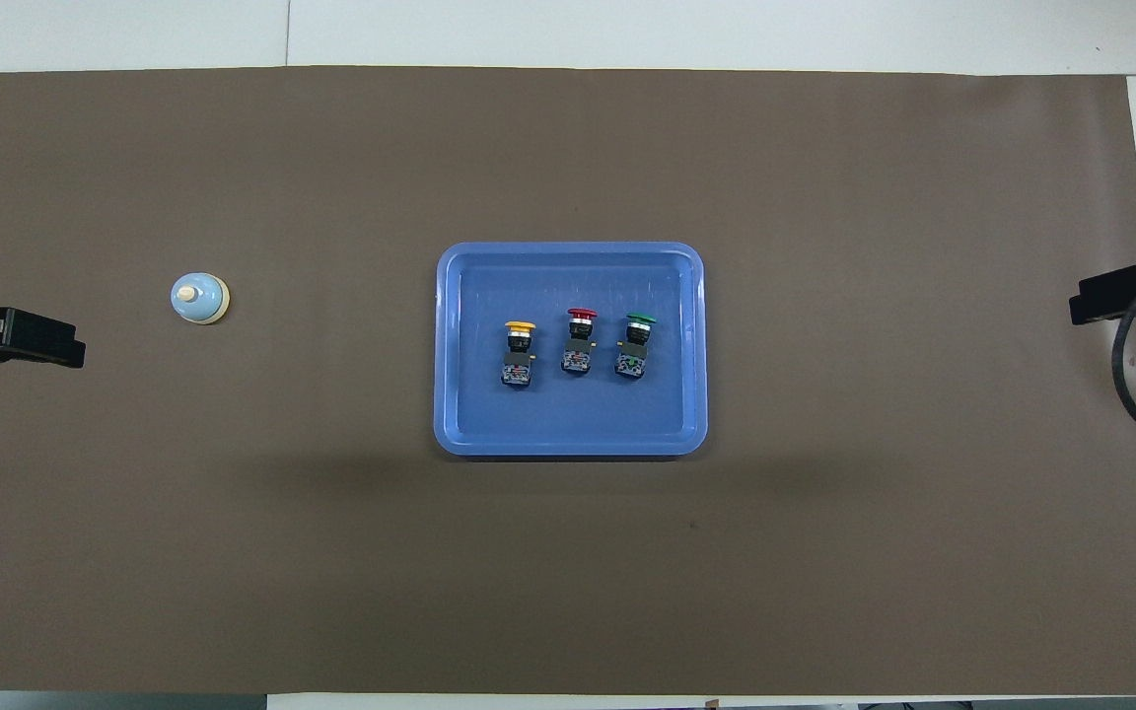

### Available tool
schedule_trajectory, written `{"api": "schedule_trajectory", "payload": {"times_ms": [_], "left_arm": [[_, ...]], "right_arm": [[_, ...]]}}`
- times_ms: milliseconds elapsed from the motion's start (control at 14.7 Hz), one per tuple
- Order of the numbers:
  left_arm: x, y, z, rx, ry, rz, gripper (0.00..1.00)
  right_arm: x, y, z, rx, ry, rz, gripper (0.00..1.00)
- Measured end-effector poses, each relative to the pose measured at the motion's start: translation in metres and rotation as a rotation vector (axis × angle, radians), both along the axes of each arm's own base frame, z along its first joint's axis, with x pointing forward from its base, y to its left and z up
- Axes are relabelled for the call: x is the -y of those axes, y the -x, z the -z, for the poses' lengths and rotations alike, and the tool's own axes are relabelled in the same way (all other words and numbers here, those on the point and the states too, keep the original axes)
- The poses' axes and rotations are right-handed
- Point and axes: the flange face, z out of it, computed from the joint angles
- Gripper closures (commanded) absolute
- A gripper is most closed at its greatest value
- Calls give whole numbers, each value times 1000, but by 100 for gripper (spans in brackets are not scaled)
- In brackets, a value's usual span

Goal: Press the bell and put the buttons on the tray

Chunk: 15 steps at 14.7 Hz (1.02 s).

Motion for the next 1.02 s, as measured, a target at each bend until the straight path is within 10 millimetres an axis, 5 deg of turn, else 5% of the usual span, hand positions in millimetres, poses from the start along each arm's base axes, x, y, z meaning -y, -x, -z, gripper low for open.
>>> {"api": "schedule_trajectory", "payload": {"times_ms": [543,611,746,814,1018], "left_arm": [[-1,-2,-1,17,0,0,2],[-1,-2,-2,22,0,0,12],[-1,-5,-3,41,0,1,82],[-1,-5,-4,48,0,1,100],[-1,-6,1,53,0,-17,100]], "right_arm": [[2,3,-1,2,-13,6,0],[2,4,-1,2,-14,6,0],[1,5,-1,-2,-15,6,0],[1,6,-1,-8,-16,6,0],[1,8,1,-26,-17,6,0]]}}
